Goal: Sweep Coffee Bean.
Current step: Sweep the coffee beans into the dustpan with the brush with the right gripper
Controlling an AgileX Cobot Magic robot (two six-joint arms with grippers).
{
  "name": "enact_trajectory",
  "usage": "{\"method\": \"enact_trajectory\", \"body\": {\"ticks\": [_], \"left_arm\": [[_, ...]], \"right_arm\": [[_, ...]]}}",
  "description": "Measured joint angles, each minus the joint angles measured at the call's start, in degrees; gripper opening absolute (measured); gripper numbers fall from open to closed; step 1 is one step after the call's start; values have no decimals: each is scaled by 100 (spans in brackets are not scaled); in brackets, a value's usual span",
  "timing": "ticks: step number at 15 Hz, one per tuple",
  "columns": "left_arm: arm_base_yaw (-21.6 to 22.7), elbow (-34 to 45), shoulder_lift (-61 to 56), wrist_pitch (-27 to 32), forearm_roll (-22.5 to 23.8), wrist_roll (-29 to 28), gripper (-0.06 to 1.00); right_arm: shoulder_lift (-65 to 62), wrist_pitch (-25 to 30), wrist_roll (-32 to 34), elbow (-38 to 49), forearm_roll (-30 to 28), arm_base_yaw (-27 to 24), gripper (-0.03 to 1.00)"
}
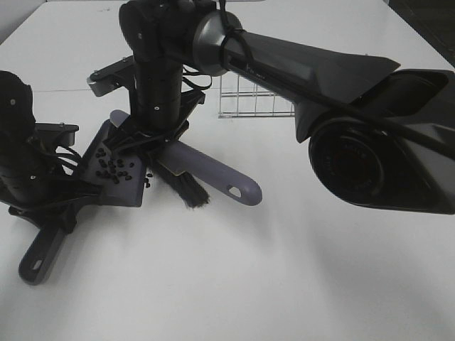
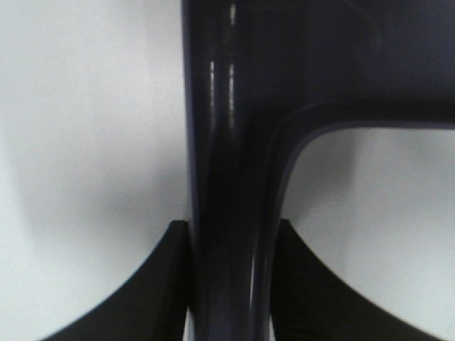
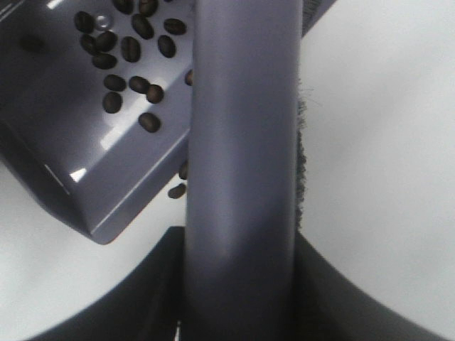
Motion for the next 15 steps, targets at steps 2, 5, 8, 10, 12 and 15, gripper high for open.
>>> {"method": "enact_trajectory", "body": {"ticks": [2,5,8,10,12,15], "left_arm": [[0,0,0,0,0,0,26],[0,0,0,-6,0,0,26],[0,0,0,-6,0,0,26],[0,0,0,-6,0,0,26],[0,0,0,-6,0,0,26],[0,0,0,0,0,0,26]], "right_arm": [[-23,34,63,-126,-143,6,27],[-143,34,264,-332,-1175,0,27],[-149,46,327,-355,-1369,-246,27],[-160,46,344,-355,-1306,-596,27],[-258,80,344,-350,-985,-974,27],[-814,97,344,-350,-837,-1450,27]]}}
